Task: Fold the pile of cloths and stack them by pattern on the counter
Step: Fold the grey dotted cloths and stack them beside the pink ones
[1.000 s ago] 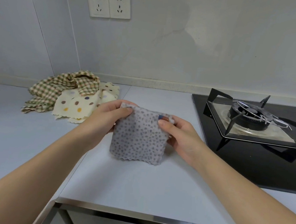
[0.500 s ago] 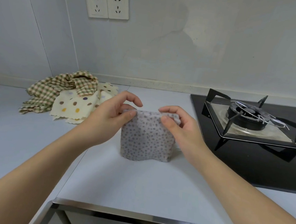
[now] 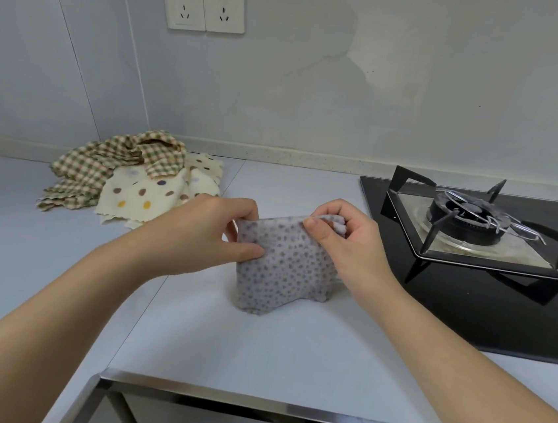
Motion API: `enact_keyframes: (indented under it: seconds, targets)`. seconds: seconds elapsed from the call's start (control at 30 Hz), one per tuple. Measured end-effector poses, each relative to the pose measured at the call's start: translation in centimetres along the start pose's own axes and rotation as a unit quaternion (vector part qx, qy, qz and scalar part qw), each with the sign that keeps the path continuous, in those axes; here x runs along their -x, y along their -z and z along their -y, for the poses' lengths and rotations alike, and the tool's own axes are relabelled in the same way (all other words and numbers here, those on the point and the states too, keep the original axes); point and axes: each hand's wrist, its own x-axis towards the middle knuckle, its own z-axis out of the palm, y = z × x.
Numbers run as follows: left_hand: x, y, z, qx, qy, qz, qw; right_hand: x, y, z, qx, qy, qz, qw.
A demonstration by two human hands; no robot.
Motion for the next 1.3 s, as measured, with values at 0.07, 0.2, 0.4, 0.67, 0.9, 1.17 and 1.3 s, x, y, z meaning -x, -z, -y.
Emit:
enact_keyframes:
  seconds: [0.07, 0.2, 0.4, 0.67, 0.9, 1.17, 1.3]
  targets:
    - [0.0, 0.0, 0.0, 0.009, -0.001, -0.037, 0.999, 0.1, 0.0, 0.2, -0.021, -0.001, 0.014, 1.000]
    - [-0.1, 0.4, 0.1, 0.016, -0.022, -0.098, 0.995, 0.1, -0.1, 0.1, -0.058, -0.044, 0.052, 0.996]
    - [0.3, 1.1, -0.7, -0.016, -0.042, -0.006, 0.999, -0.2, 0.0, -0.3, -0.031, -0.008, -0.003, 0.999]
    - [-0.2, -0.1, -0.6, 0.106, -0.022, 0.143, 0.984, 0.3, -0.4, -0.1, 0.062, 0.068, -0.007, 0.996]
    - [0.1, 0.3, 1.6, 0.227, 0.018, 0.271, 0.935, -0.1, -0.4, -0.8, 0.101, 0.022, 0.019, 0.994]
    - [-0.7, -1.7, 2.2, 0.352, 0.098, 0.024, 0.930, -0.2, -0.9, -1.4, 0.017, -0.091, 0.006, 0.996]
    - [-1.6, -4.8, 0.7, 0.531, 0.224, -0.112, 0.809, -0.2, -1.3, -2.1, -0.046, -0.139, -0.038, 0.988]
